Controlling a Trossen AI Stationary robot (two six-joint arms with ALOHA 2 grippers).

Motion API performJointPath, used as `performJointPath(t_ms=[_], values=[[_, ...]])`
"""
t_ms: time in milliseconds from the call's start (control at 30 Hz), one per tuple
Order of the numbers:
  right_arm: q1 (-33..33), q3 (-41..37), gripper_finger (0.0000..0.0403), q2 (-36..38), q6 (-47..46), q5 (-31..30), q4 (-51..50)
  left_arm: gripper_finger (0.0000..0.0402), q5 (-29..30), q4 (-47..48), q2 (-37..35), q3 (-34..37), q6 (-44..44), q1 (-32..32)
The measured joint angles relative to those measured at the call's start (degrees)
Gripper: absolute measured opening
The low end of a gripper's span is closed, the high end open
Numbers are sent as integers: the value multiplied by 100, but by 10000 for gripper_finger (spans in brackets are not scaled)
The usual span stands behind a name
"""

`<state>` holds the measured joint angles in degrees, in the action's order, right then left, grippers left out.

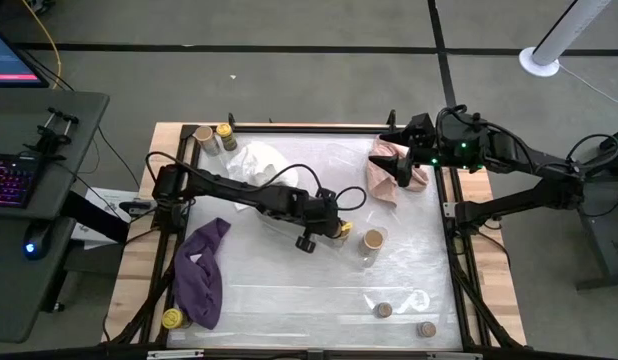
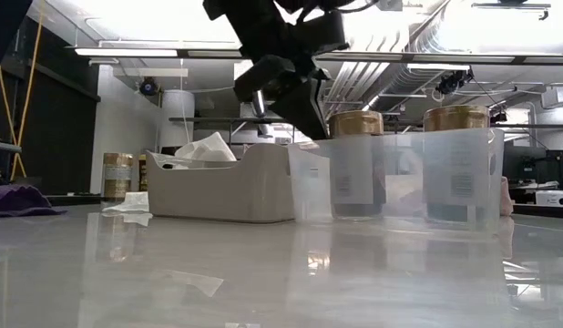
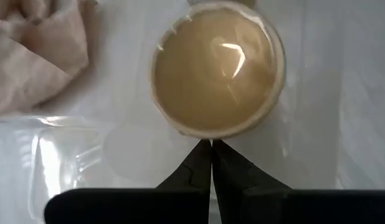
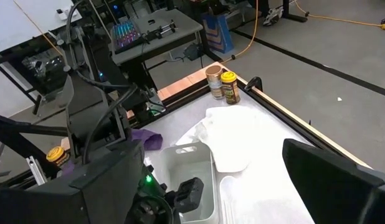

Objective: Sort spices by type
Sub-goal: Put the right gold seasoning bottle into the bottom transparent bin, then put the gold seasoning bottle into the bottom transparent bin

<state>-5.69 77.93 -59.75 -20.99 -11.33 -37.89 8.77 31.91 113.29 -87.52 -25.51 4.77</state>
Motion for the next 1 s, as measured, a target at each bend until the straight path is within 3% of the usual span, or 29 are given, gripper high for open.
performJointPath(t_ms=[767,867,1000], values=[[0,0,378,0,2,28,39,0,-319,-775,324,-223,340,58],[0,0,378,0,2,26,39,0,-196,-556,313,-223,303,50],[0,0,378,0,50,28,39,0,322,543,68,-219,185,-24]])
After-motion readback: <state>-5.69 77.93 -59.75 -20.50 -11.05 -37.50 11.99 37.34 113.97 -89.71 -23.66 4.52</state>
